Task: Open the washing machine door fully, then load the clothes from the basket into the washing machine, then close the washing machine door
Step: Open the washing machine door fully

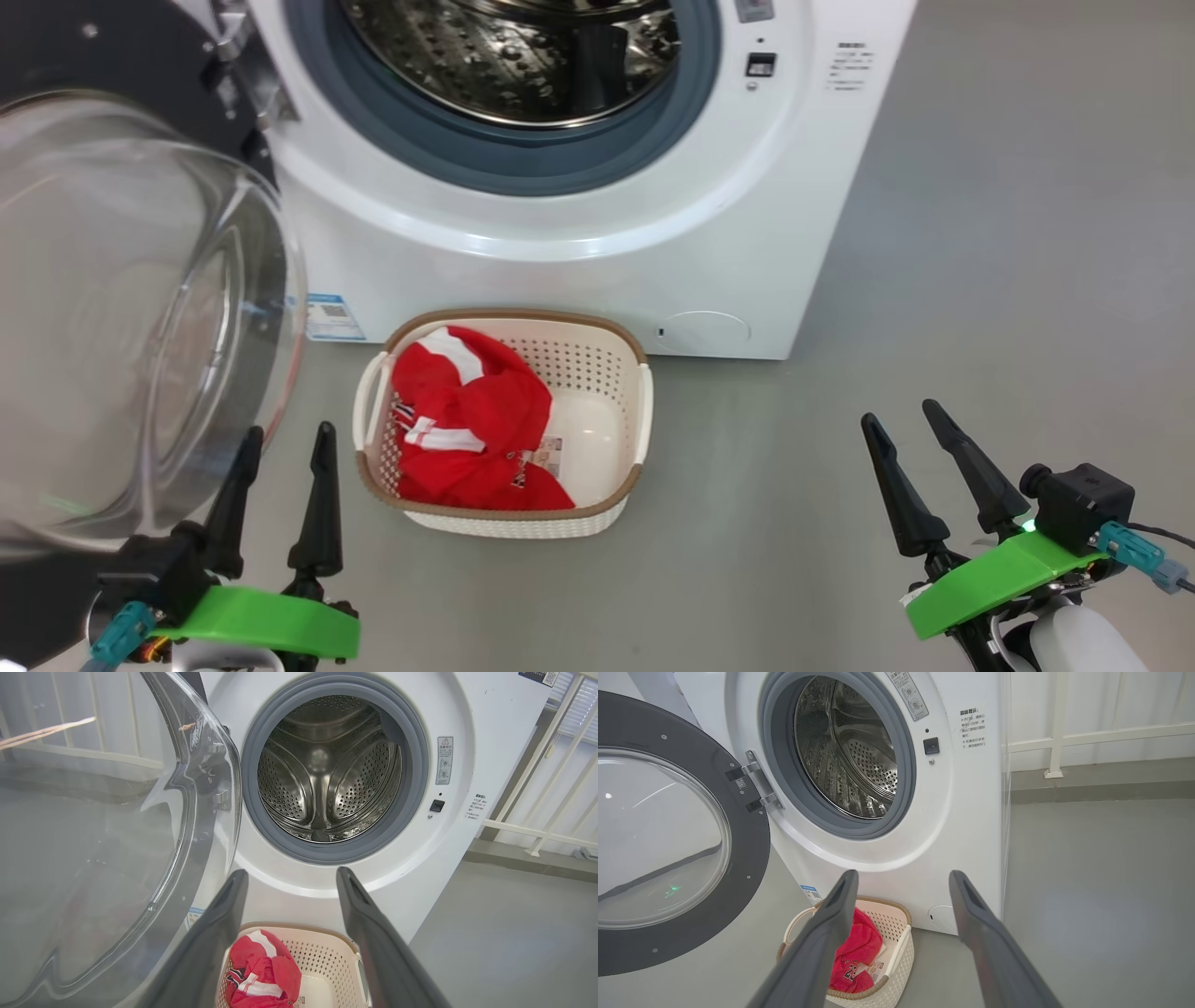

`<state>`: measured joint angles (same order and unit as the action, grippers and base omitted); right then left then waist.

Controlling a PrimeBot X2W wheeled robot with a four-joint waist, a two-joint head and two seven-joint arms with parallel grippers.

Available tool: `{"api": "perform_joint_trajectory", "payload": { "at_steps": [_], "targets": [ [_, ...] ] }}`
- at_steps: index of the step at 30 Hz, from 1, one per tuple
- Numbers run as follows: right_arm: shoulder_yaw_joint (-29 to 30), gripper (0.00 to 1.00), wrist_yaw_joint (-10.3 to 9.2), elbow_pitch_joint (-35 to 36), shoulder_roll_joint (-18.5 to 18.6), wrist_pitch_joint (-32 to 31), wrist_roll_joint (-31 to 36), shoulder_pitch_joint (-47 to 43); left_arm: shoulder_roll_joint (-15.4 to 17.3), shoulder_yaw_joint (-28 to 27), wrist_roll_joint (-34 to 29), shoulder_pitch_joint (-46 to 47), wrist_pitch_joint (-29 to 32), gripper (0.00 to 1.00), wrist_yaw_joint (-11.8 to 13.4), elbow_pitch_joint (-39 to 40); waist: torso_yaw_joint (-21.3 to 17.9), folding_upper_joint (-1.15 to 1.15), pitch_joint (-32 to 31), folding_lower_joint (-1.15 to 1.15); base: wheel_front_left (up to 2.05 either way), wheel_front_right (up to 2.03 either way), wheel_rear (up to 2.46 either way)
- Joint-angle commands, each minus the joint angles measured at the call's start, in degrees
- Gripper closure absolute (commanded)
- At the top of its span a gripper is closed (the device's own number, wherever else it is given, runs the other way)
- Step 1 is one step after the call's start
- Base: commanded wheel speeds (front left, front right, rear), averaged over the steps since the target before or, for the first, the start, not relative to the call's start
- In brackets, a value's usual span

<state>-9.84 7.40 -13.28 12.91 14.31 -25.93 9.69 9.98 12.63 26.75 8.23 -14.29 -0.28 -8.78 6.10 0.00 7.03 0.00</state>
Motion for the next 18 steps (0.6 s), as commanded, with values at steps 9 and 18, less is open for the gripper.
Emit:
{"api": "perform_joint_trajectory", "payload": {
  "at_steps": [9, 18],
  "targets": [
    [-1.3, 0.00, 0.09, 2.0, 1.0, 0.7, -0.1, 1.4, -0.5, -4.3, -2.6, -0.2, -0.7, 0.00, -2.6, -0.4, -4.2, 0.00, -0.1, 0.00, 0.00, 0.00, 0.00],
    [-0.9, 0.00, 0.09, 2.7, 1.0, 0.7, 0.6, 1.0, -2.4, -7.0, -5.5, -1.7, -0.7, 0.00, -3.7, -0.5, -6.7, 0.00, -1.0, 0.00, 0.00, 0.00, 0.00]
  ]
}}
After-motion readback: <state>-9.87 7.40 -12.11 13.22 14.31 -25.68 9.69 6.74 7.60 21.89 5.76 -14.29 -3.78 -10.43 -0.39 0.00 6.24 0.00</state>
